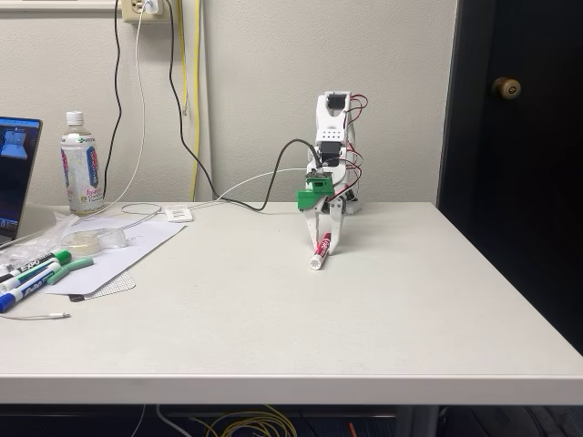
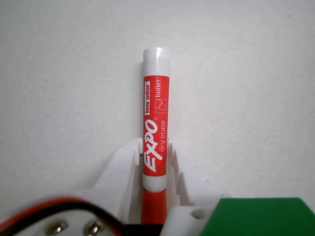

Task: Pick up the red marker.

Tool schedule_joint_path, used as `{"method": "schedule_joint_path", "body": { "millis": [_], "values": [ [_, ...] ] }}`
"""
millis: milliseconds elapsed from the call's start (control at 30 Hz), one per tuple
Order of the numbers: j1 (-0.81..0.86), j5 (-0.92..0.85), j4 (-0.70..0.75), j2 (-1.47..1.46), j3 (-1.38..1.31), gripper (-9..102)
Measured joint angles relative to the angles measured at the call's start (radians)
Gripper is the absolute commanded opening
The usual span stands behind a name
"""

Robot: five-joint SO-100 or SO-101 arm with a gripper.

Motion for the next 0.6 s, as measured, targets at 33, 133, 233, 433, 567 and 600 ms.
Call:
{"method": "schedule_joint_path", "body": {
  "millis": [33, 133, 233, 433, 567, 600],
  "values": [
    [-0.002, 0.015, 0.008, 0.023, 0.000, 5],
    [-0.012, 0.063, 0.038, 0.109, 0.000, 5],
    [-0.018, 0.117, 0.072, 0.199, 0.000, 5],
    [-0.020, 0.278, 0.078, 0.353, 0.002, 5],
    [-0.021, 0.390, 0.075, 0.445, 0.002, 5],
    [-0.021, 0.426, 0.075, 0.472, 0.003, 5]
  ]
}}
